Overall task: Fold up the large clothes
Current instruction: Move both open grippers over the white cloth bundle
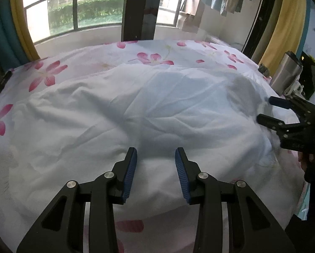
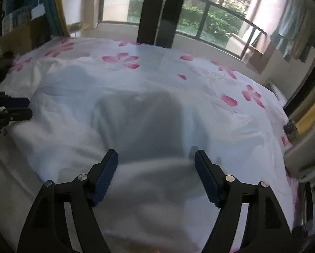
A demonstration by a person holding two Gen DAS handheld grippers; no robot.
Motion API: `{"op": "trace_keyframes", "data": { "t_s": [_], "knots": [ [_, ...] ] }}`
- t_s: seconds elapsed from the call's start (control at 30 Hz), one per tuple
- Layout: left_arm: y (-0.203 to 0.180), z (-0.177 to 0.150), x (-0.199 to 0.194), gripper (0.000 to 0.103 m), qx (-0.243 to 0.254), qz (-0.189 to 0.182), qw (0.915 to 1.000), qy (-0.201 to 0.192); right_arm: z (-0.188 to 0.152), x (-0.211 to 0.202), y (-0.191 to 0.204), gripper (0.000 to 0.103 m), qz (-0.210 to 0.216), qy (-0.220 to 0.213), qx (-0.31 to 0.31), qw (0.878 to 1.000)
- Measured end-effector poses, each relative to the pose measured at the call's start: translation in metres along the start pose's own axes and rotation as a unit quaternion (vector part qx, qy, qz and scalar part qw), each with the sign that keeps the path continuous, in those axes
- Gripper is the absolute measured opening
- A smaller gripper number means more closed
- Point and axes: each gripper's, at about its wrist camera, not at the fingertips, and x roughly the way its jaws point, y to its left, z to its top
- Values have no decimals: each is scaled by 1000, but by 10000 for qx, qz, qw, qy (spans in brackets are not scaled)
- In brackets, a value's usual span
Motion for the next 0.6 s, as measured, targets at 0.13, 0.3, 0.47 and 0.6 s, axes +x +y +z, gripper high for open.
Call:
{"op": "trace_keyframes", "data": {
  "t_s": [0.13, 0.3, 0.47, 0.6],
  "knots": [
    [-7, -2, -15, 40, 35, 92, 9998, -187, -17, -23, -17, 80, -132, -116, 477, 9987],
    [-16, -3, -29, 40, 44, 50, 9992, -405, -46, -46, -45, 81, -343, -94, 1074, 9936],
    [-29, 2, -28, 40, 132, -31, 9990, -419, -77, -56, -80, 82, -265, 60, 1928, 9809],
    [-39, 9, -20, 40, 231, -94, 9989, -396, -93, -53, -100, 83, -301, 174, 2345, 9715]
  ]
}}
